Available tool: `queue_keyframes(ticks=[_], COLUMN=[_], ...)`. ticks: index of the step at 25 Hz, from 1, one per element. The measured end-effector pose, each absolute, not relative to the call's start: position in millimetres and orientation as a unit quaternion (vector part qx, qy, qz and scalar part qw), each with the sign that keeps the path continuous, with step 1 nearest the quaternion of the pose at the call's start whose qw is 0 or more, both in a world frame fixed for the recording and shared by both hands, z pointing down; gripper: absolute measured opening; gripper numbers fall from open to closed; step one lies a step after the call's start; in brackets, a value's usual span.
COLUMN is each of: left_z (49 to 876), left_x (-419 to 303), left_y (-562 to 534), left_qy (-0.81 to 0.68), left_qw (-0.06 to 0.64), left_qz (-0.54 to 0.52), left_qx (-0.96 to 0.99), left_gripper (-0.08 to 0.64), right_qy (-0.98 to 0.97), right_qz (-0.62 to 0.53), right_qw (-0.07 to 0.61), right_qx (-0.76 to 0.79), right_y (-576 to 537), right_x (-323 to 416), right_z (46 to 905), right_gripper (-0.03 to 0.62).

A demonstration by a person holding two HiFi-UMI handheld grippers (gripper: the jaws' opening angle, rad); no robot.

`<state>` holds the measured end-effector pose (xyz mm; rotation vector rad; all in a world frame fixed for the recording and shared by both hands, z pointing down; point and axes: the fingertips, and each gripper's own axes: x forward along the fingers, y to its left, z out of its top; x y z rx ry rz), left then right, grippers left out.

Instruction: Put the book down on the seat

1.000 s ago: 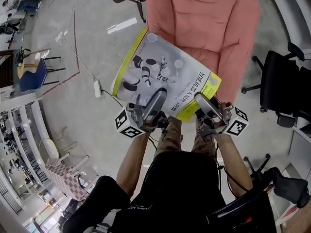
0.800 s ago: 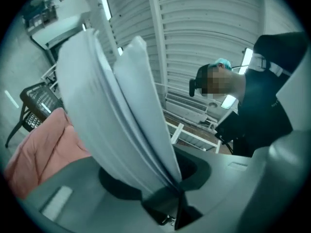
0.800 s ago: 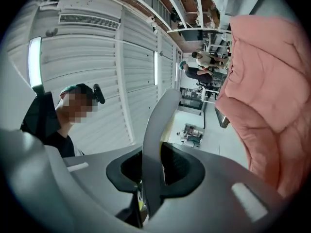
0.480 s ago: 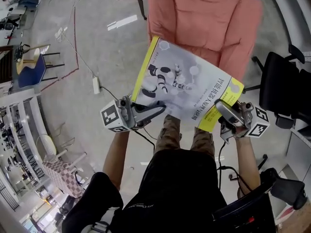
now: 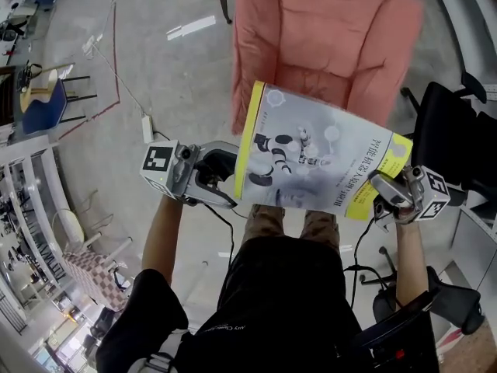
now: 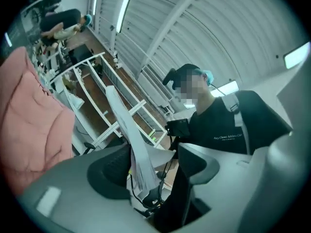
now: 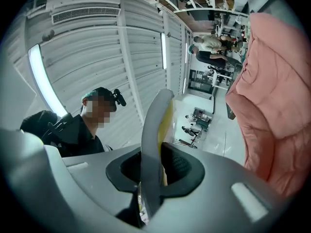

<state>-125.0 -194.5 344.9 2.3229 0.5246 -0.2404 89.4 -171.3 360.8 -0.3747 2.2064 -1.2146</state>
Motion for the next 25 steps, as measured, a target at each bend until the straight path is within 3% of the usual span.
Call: queue_keyframes(ticks=[4,8,12,25], left_z=[350,378,418,635], left_x=[-105,-87,-76,-70], left_y=[-199,-202,-221,-266], left_qy=[0.135,0.109,0.066,-0.084], left_qw=[0.329,0.304,0.342,0.408], left_qz=[-0.086,-0.048,-0.015,0.088], left_qx=[0.931,0.945,0.937,0.905], left_gripper=[0.280,0.075,0.076,0.116], right_qy=[0.838,0.827,0.780,0.738], right_qz=[-0.457,-0.485,-0.547,-0.571], right_qw=[0.276,0.254,0.262,0.167], right_qx=[-0.113,-0.124,-0.155,-0.318], right_y=[-140,-141,-159,-210], right_x=[99,89,99,104], right_z=[357,379,416,627], right_gripper=[0.084,0.083,0.083,0.101])
